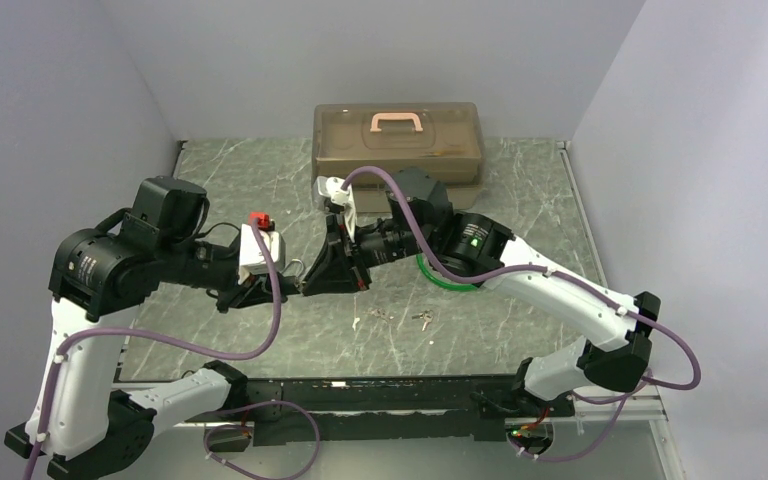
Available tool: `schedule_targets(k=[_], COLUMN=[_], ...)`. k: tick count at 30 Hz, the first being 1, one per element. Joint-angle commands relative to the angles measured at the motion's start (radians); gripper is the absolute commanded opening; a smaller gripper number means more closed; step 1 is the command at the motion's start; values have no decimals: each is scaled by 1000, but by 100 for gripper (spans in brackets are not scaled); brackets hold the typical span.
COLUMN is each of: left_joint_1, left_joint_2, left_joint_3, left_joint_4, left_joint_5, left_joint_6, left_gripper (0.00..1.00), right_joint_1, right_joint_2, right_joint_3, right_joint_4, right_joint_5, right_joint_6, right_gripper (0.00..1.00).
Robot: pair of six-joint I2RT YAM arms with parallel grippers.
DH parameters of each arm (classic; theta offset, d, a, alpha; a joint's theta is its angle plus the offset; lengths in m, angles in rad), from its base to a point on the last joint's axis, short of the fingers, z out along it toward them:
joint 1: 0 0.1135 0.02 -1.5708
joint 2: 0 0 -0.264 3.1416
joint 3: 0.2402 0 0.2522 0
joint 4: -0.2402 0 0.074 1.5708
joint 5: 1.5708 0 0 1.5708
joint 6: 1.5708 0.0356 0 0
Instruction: Unlock with the key
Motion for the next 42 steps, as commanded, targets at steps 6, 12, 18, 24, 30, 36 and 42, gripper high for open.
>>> schedule_targets(k=[6, 12, 18, 24, 30, 36, 42], left_joint_1=[-4, -47, -128, -199, -275, -363, -461], left_joint_2=[-6, 5, 31, 7, -24, -80, -143], left_joint_3=[32, 67, 134, 126, 127, 40, -77], left_joint_4=[24, 28, 43, 95, 196, 329, 440], left_joint_5=[26, -49, -163, -276, -417, -535, -650], left_joint_6=[2, 20, 34, 81, 188, 291, 383], left_gripper=[0, 0, 0, 0, 0, 0, 0], right_joint_1=[-3, -4, -4, -4, -19, -59, -68], right_joint_2=[-8, 34, 97, 98, 92, 86, 92], right_joint_3=[-2, 16, 38, 38, -9, -82, -90], right_joint_4=[102, 83, 69, 79, 179, 323, 366], right_joint_5=[-29, -54, -69, -18, -18, -58, -77], right_joint_6=[36, 99, 213, 299, 456, 616, 669], right_gripper=[0, 0, 0, 0, 0, 0, 0])
